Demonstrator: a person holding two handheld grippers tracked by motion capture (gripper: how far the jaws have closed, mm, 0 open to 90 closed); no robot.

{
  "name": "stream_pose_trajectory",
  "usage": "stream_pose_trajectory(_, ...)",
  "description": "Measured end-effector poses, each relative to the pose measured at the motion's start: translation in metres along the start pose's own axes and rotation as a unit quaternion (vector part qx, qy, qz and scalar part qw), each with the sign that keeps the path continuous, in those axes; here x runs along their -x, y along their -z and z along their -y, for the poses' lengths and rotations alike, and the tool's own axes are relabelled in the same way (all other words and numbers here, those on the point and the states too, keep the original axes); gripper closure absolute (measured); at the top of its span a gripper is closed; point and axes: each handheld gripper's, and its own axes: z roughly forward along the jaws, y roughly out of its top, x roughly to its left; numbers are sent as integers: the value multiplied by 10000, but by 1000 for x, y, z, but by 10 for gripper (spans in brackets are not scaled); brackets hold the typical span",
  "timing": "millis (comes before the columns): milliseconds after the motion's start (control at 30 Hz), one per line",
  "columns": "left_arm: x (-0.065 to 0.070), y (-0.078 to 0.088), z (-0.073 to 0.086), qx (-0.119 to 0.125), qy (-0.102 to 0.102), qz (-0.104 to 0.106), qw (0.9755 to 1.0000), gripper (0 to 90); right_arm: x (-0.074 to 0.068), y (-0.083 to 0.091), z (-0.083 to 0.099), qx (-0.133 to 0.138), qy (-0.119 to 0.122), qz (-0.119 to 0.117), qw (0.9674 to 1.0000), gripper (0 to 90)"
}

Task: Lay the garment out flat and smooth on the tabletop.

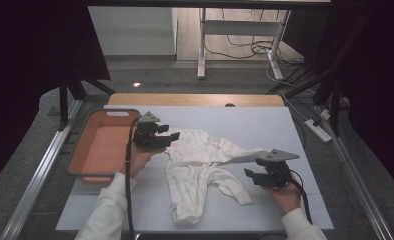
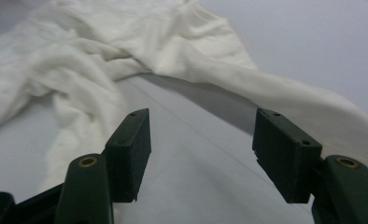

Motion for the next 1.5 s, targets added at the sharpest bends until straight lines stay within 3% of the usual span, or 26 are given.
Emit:
stream_pose_trajectory(200,3,-3,0,-41,-32,41,10000,399,21,-4,7,-242,-255,378,9987,372)
stream_pose_trajectory(433,3,-6,1,-82,-17,52,10000,396,35,-5,10,-334,-366,647,9967,375)
stream_pose_trajectory(700,3,-5,1,-72,-11,27,10000,395,54,12,4,-34,-620,845,9945,385)
stream_pose_trajectory(800,1,-4,1,-34,5,18,10000,395,63,18,3,39,-640,1020,9927,396)
stream_pose_trajectory(1033,2,-7,0,-65,10,30,10000,394,74,22,-11,183,-789,911,9925,395)
stream_pose_trajectory(1167,3,-8,0,-81,-24,36,10000,393,75,15,-13,16,-828,777,9935,397)
stream_pose_trajectory(1300,3,-6,0,-59,-8,30,10000,393,67,14,-4,-98,-829,682,9942,417)
stream_pose_trajectory(1500,1,-5,0,-38,-9,40,10000,393,47,13,6,-301,-556,492,9968,440)
